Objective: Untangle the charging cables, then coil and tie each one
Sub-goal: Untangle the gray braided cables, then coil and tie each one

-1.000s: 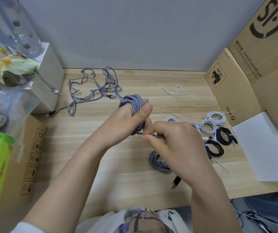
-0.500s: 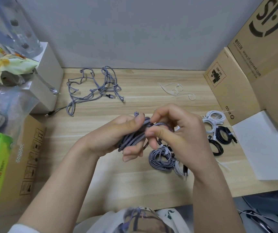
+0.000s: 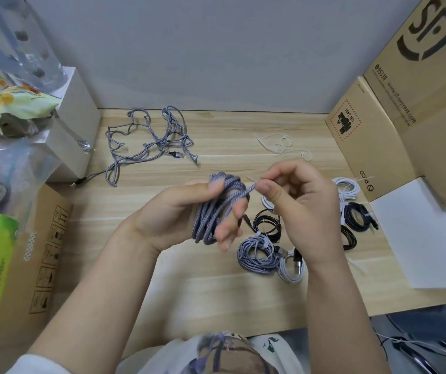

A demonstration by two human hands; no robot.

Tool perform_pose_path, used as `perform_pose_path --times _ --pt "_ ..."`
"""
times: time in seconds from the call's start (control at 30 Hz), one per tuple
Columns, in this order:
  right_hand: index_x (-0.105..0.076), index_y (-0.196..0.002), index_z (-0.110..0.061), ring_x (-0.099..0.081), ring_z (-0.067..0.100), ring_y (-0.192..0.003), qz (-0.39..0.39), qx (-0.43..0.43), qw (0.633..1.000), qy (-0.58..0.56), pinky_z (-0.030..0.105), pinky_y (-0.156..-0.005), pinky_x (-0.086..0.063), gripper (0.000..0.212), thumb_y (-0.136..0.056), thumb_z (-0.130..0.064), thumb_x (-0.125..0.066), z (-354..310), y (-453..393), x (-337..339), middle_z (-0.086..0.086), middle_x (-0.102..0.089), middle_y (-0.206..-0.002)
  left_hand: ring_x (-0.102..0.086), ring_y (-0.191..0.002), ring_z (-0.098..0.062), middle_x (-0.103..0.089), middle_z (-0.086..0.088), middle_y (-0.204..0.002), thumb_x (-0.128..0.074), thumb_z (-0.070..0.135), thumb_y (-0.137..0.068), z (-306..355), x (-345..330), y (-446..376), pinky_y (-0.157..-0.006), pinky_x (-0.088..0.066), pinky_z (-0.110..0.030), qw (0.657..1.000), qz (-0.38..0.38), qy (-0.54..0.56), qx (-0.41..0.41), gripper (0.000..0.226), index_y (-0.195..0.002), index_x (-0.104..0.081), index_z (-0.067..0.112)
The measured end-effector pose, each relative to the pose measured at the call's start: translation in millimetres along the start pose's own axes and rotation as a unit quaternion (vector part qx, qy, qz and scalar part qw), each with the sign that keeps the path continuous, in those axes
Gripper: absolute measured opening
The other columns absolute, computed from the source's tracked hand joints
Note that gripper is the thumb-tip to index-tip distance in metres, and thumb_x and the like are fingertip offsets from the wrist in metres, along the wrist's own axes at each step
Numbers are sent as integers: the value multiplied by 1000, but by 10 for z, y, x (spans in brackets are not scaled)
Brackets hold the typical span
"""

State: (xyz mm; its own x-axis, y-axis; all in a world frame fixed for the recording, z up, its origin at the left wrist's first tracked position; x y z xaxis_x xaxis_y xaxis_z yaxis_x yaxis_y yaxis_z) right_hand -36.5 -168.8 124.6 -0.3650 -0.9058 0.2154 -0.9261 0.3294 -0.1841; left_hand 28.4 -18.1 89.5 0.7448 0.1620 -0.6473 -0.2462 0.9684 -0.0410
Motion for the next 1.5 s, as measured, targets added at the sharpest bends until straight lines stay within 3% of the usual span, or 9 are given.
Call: perform_pose_path --times 0.2,0.3,0.47,0.63,0.9,1.1,1.27,1.37,1.5 --pt "-69 -100 -31 -58 9 -63 -73 -23 973 215 35 -65 -50 20 -87 -15 -66 125 -3 -73 -10 -66 -71 -62 -89 -30 -65 -15 -89 -51 29 -95 -18 77 -32 -100 -33 -31 953 43 297 -33 40 -108 -57 -8" --pt "-62 -121 -32 -61 21 -96 -161 -15 901 403 34 -76 -45 29 -94 -24 -54 101 47 -172 -4 -70 -99 -65 -102 -34 -68 -19 -103 -62 20 -85 44 101 -19 -101 -42 -38 935 127 314 -106 37 -105 -63 -12" --pt "-54 -121 -29 -59 25 -99 -211 65 853 472 33 -69 -40 26 -100 -27 -39 -16 110 -271 -4 -61 -104 -63 -108 -34 -65 -24 -114 -48 26 -81 119 -5 -82 -88 -53 -41 924 265 234 -144 52 -112 -60 -14" --pt "-69 -78 -19 -59 29 -50 -169 172 864 441 32 -39 -46 17 -81 -17 -52 -47 161 -334 -1 -61 -63 -65 -105 -31 -69 -20 -106 -43 33 -81 122 3 -86 -94 -49 -40 937 326 91 -90 52 -113 -52 -7" --pt "-45 -94 -27 -59 25 -59 -140 171 919 328 37 -52 -47 9 -87 -29 -50 -143 158 -232 -12 -60 -65 -50 -56 -3 -54 12 -59 -26 62 -84 2 -129 -65 -60 -38 -16 914 307 -264 37 56 -62 -61 24" --pt "-46 -90 -31 -63 19 -48 -97 27 993 69 27 -50 -43 35 -75 -20 -76 -100 94 -134 -9 -54 -61 -48 -63 -24 -59 -11 -63 -4 70 -84 -88 -193 -91 -54 -25 -32 927 223 -295 57 84 -63 -58 8" --pt "-51 -109 -43 -61 1 -87 -180 -27 983 -20 23 -73 -48 52 -64 -37 -73 24 41 -118 -14 -60 -105 -52 -39 -21 -47 -7 -40 -4 73 -76 -54 -280 -116 -46 -38 -27 979 91 -171 69 92 -66 -56 -2" --pt "-60 -105 -33 -66 10 -51 -292 -149 927 -184 14 -48 -48 34 -76 -15 -65 -17 134 -186 8 -63 -62 -48 -31 -17 -44 -12 -39 -8 75 -73 -22 -302 -140 -39 -35 -23 987 30 -141 76 93 -64 -56 -4" --pt "-65 -90 -25 -66 23 -50 -182 -111 970 -114 21 -48 -49 21 -72 -36 -68 31 136 -287 5 -57 -45 -37 -24 -17 -36 -7 -29 -8 75 -75 -16 -260 -167 -41 -32 -24 980 122 -123 101 90 -46 -55 5"
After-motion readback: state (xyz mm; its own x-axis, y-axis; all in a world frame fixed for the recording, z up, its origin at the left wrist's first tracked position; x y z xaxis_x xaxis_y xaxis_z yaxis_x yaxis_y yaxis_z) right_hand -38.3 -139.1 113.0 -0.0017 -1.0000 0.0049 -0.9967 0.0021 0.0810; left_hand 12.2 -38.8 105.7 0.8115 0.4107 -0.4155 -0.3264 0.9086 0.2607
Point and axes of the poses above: each hand's wrist, its own y-axis away from the middle knuckle, its own x-axis out of the back of the hand, z = x × y, the point moved 2 cm from there along -y, towards the middle knuckle
